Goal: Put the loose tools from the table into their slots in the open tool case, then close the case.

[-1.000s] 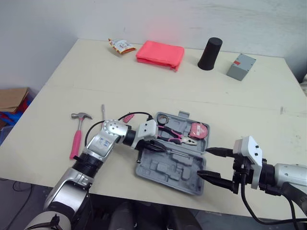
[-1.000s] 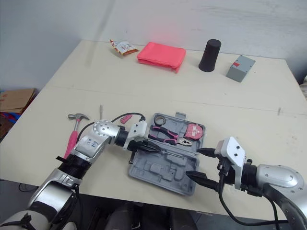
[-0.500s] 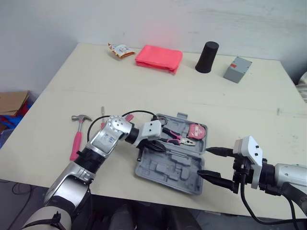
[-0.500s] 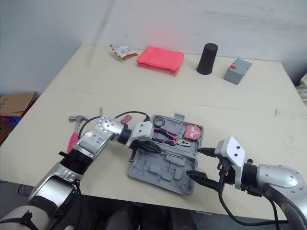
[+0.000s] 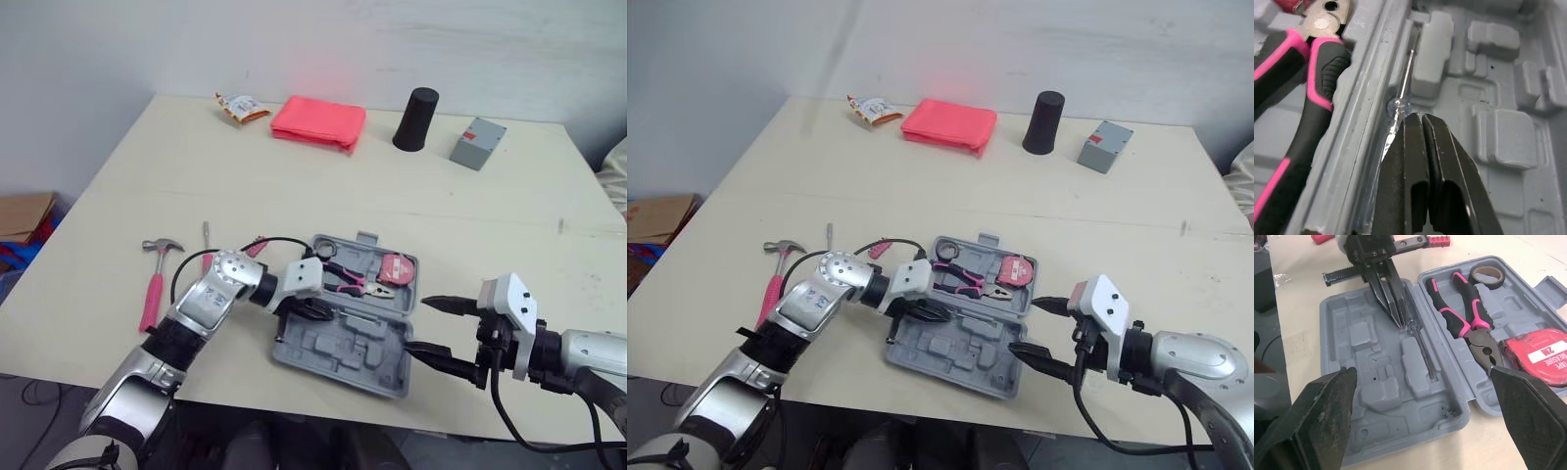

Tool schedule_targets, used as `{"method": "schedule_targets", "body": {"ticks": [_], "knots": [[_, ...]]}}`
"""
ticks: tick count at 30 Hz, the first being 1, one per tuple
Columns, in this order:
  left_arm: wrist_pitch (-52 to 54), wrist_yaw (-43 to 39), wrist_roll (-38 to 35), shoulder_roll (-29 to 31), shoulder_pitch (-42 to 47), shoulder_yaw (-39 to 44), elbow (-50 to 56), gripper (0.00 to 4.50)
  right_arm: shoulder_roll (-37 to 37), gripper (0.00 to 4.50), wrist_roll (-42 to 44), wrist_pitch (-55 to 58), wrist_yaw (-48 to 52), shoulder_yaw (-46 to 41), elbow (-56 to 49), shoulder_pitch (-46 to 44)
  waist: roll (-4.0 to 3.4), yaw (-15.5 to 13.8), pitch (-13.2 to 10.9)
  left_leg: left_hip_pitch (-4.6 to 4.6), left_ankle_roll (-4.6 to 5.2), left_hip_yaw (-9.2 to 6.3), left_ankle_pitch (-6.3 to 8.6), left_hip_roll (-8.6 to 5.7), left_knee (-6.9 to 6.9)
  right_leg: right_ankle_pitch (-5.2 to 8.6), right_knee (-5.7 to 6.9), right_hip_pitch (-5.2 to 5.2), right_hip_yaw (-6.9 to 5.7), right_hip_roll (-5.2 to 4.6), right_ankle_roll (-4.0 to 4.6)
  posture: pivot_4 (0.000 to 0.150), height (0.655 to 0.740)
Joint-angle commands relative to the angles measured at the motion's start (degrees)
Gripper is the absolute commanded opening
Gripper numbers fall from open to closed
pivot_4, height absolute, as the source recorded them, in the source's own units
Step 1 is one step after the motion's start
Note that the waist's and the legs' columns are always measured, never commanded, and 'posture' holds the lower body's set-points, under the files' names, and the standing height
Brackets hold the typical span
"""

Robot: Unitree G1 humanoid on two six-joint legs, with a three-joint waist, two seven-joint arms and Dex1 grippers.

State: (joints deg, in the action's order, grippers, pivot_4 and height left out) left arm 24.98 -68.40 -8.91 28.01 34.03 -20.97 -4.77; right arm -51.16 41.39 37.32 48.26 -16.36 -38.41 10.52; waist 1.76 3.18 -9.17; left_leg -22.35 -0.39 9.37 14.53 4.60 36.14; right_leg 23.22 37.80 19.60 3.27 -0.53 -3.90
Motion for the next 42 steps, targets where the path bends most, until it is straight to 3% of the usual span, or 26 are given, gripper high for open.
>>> {"method": "schedule_targets", "body": {"ticks": [1, 5, 9, 10, 12, 16, 20, 23, 26, 30, 35, 42], "knots": [[5.19, -1.83, -8.69, 3.76, -2.74, 8.44, 10.25, 0.03, -0.60, 4.50, 0.42, -0.66, 0.81, -3.24, -1.01, 0.62, 0.01, -0.13, -0.19, -0.05, -0.02, -0.01, -0.01, 0.01, -0.01, 0.00, 0.00, 0.03, -0.01, 0.00, 0.00, 0.150, 0.7348], [15.66, 0.48, -21.56, 9.84, -12.63, 22.42, 24.60, 0.03, -1.21, 4.50, 0.70, -0.86, 2.50, -7.15, 0.25, 2.27, -0.06, 0.18, -0.31, -0.07, -0.10, 0.01, 0.00, 0.03, -0.02, 0.05, -0.12, 0.03, -0.01, -0.01, -0.05, 0.150, 0.7348], [23.24, 7.10, -29.12, 12.49, -21.73, 35.30, 31.63, 0.03, -1.54, 4.50, 2.03, 0.26, 4.15, -12.18, 2.61, 3.41, 0.03, -0.16, -0.41, -0.02, -0.07, -0.09, 0.01, 0.01, 0.01, 0.06, -0.22, -0.15, -0.04, -0.02, -0.06, 0.150, 0.7348], [24.93, 8.91, -30.35, 12.81, -25.32, 40.35, 32.38, 0.26, -1.91, 4.50, 2.42, 0.84, 4.95, -14.09, 3.80, 3.93, 0.05, -0.11, -0.43, -0.03, -0.03, -0.10, 0.03, -0.01, 0.01, 0.06, -0.23, -0.15, -0.04, -0.03, -0.06, 0.150, 0.7348], [26.95, 12.27, -31.74, 12.96, -32.15, 49.66, 32.73, 0.85, -2.96, 4.50, 1.87, 1.01, 7.43, -17.40, 6.90, 5.56, 0.17, -0.04, -0.51, 0.00, 0.01, -0.11, 0.06, -0.02, 0.01, 0.05, -0.23, -0.19, -0.04, -0.05, -0.07, 0.150, 0.7348], [25.76, 16.94, -30.70, 11.80, -43.15, 63.65, 30.05, 2.78, -5.16, 4.50, -0.07, -0.11, 12.35, -22.56, 14.83, 8.15, 0.42, 0.16, -0.68, 0.06, 0.03, -0.14, 0.09, -0.03, -0.06, 0.03, -0.25, -0.22, -0.05, -0.04, 0.00, 0.150, 0.7348], [21.02, 20.54, -28.09, 10.81, -50.23, 73.75, 22.75, 4.43, -6.76, 4.50, -3.79, -3.08, 15.76, -25.95, 24.73, 9.15, 0.53, 0.15, -0.75, 0.05, 0.14, -0.11, 0.25, -0.03, -0.10, 0.03, -0.45, -0.23, -0.06, -0.09, 0.08, 0.150, 0.7348], [17.06, 22.02, -26.02, 11.69, -52.54, 77.27, 16.95, 4.43, -8.28, 4.50, -7.84, -6.99, 18.32, -27.02, 32.19, 10.06, 0.58, -0.08, -0.79, 0.05, 0.42, -0.11, 0.51, -0.03, -0.13, 0.06, -0.58, -0.24, -0.15, -0.17, 0.21, 0.150, 0.7348], [13.36, 22.97, -23.50, 13.80, -53.79, 79.05, 10.56, 4.43, -10.62, 4.50, -11.50, -11.40, 20.27, -27.55, 42.53, 8.84, 0.57, -0.07, -0.79, 0.05, 0.11, -0.10, 0.83, -0.03, -0.23, 0.06, -0.88, -0.32, -0.25, -0.25, 0.33, 0.150, 0.7348], [11.00, 24.32, -22.43, 15.64, -53.37, 79.22, 8.10, 4.43, -12.71, 4.50, -13.81, -15.25, 21.54, -27.41, 50.86, 6.41, 0.55, 0.11, -0.80, 0.05, 0.07, 0.02, 1.03, -0.03, -0.24, 0.13, -0.96, -0.31, -0.27, -0.33, 0.47, 0.150, 0.7348], [10.07, 25.35, -22.08, 16.68, -51.46, 76.90, 7.95, 4.43, -12.29, 4.50, -13.76, -16.31, 22.04, -26.78, 50.85, 4.84, 0.44, 0.19, -0.85, 0.05, 0.04, 0.05, 0.99, -0.01, -0.35, 0.24, -0.96, -0.25, -0.27, -0.29, 0.59, 0.150, 0.7348], [14.72, 28.11, -24.81, 17.33, -47.89, 70.95, 18.19, 4.43, -8.86, 4.50, -7.23, -10.92, 20.33, -22.83, 35.48, 0.97, 0.30, 0.55, -0.91, 0.06, -0.17, 0.11, 0.81, 0.13, -0.43, 0.36, -0.89, -0.17, -0.18, -0.05, 0.48, 0.150, 0.7348]]}}
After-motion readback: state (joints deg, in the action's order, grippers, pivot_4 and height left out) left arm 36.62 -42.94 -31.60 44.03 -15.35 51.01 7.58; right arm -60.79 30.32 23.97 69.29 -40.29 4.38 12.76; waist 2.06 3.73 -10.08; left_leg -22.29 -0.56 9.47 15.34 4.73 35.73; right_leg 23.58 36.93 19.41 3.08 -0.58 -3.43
